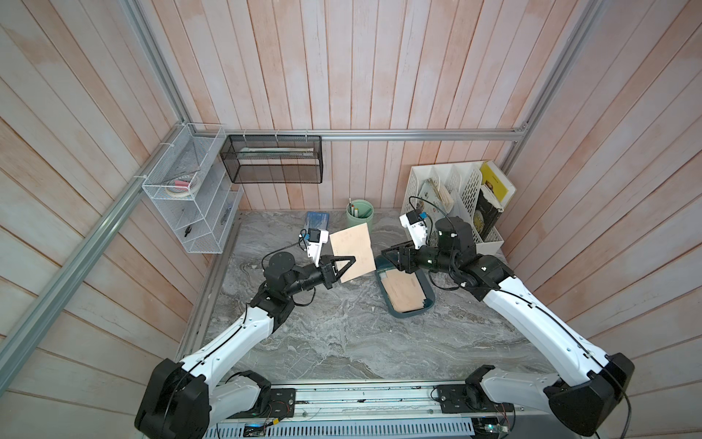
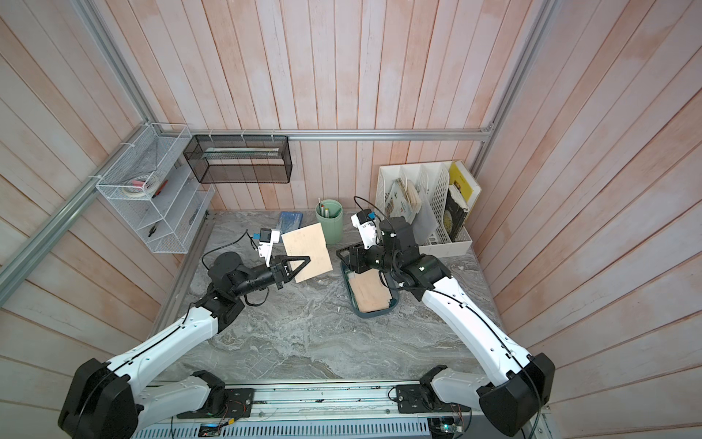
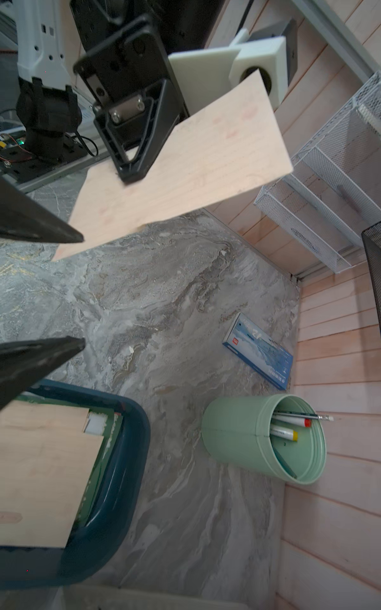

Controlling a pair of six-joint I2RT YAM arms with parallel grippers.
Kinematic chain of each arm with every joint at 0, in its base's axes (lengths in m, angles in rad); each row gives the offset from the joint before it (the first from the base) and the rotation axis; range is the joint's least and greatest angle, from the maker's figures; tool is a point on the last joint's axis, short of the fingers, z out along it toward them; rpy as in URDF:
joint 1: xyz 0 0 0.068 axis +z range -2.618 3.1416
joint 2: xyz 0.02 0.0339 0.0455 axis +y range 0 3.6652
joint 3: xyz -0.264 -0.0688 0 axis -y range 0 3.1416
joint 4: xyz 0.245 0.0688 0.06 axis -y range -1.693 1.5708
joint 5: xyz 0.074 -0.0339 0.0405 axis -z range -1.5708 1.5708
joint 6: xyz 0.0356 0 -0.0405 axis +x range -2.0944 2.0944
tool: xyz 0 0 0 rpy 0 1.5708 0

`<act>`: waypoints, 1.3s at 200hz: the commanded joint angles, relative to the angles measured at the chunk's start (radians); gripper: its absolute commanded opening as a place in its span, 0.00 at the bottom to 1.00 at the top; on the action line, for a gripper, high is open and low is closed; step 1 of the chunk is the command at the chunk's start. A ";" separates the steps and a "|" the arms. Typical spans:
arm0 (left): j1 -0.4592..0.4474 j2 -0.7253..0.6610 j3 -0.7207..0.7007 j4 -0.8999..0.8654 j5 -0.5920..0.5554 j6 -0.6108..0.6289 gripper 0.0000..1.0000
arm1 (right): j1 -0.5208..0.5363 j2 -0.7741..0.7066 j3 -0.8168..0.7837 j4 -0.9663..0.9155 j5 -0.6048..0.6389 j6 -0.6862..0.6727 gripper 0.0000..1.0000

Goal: Take out the stationery paper from the storage box
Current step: Place the stationery paper at the center of the board, then pick up the stationery paper from the storage box.

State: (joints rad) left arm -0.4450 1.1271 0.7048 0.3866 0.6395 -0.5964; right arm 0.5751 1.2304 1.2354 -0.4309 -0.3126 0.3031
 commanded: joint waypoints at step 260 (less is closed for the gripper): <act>0.088 0.264 -0.014 -0.378 -0.279 0.076 0.02 | -0.084 0.607 -0.129 -0.062 0.547 0.064 0.82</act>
State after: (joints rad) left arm -0.3607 1.3952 0.6628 0.0471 0.4004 -0.5453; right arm 0.4984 1.7905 1.1057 -0.5156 0.2665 0.3660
